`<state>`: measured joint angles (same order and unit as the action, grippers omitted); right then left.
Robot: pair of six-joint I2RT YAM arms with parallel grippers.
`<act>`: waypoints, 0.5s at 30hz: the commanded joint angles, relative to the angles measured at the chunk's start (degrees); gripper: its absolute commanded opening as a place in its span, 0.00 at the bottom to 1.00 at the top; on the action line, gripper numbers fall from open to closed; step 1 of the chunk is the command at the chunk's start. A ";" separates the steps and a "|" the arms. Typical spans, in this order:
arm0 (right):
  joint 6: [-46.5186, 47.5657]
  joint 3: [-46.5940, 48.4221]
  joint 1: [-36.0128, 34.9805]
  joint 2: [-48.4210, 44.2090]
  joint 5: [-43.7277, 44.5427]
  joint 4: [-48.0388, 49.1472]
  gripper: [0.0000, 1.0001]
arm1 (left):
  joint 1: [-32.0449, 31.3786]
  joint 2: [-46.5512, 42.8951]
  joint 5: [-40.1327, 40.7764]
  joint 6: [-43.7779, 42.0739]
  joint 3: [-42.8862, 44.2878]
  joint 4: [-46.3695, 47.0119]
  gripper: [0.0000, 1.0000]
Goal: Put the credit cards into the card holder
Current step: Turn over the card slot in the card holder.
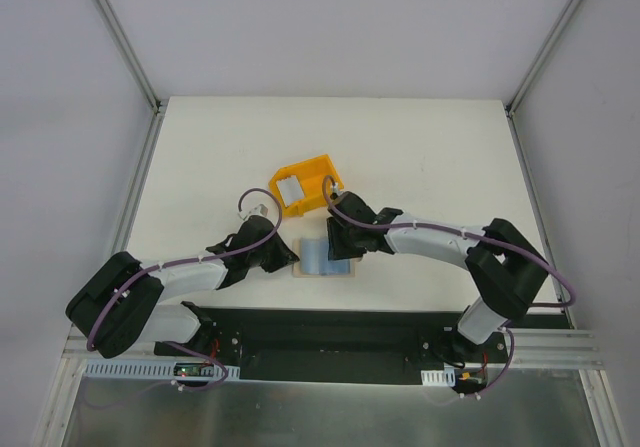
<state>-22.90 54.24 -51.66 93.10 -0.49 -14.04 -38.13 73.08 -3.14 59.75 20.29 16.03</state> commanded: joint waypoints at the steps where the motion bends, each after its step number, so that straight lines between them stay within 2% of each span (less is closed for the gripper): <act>1: 2.59 4.73 -1.86 1.38 5.06 -6.35 0.33 | 0.34 0.57 -1.61 -0.95 -0.17 0.32 0.00; 5: 2.68 5.96 -2.04 2.70 1.12 -3.19 0.33 | 0.34 0.66 -1.79 -0.86 -0.43 0.76 0.00; 15: 3.38 11.33 -1.95 6.92 -18.57 8.32 0.45 | 0.34 0.58 -1.08 -0.07 -1.13 1.02 0.00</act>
<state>-20.47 62.06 -53.49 99.81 -9.96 -11.68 -38.13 73.14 -4.08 59.66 19.94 16.80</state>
